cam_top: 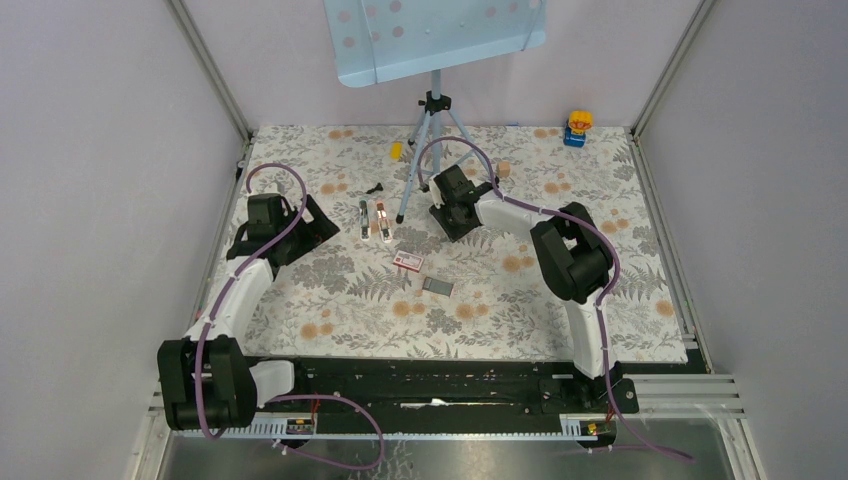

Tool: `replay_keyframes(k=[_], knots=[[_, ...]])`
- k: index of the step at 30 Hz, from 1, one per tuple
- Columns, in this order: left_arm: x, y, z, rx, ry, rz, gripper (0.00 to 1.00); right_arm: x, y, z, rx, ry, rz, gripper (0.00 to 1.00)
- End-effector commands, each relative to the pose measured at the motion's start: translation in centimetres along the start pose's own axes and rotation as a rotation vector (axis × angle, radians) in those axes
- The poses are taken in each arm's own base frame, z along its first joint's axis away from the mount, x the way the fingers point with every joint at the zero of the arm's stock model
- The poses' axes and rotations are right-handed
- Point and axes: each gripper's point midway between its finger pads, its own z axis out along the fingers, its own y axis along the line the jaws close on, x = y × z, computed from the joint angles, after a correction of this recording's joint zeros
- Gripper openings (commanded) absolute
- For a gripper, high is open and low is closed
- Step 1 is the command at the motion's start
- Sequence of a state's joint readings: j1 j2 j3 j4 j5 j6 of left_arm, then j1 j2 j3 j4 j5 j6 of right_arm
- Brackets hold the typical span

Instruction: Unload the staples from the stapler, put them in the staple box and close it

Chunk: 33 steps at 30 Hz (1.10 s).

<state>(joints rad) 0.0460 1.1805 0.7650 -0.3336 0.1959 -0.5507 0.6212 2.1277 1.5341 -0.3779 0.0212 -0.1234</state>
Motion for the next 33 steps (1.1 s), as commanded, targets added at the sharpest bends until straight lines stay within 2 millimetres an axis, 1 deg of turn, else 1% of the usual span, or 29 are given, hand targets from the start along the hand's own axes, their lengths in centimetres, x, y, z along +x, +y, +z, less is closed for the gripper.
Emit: replay_keyframes(k=[1, 6, 15, 20, 29, 33], knots=[[-1.4, -0.8, 0.1, 0.036, -0.047, 0.006, 0.99, 0.4, 0.7, 1.0, -0.023, 0.012, 0.016, 0.27], [-1.4, -0.7, 0.1, 0.038, -0.043, 0.005, 0.99, 0.1, 0.8, 0.7, -0.061, -0.012, 0.051, 0.22], [-1.4, -0.8, 0.2, 0.041, -0.041, 0.000, 0.99, -0.3, -0.2, -2.3, -0.047, -0.075, 0.086, 0.21], [-1.4, -0.8, 0.1, 0.043, -0.044, 0.002, 0.99, 0.0, -0.4, -3.8, -0.040, -0.088, 0.092, 0.21], [-1.4, -0.8, 0.1, 0.048, -0.041, -0.001, 0.99, 1.3, 0.5, -5.5, -0.076, -0.086, 0.108, 0.22], [-1.4, -0.8, 0.2, 0.049, -0.040, -0.001, 0.99, 1.6, 1.1, -6.3, -0.093, -0.091, 0.176, 0.22]])
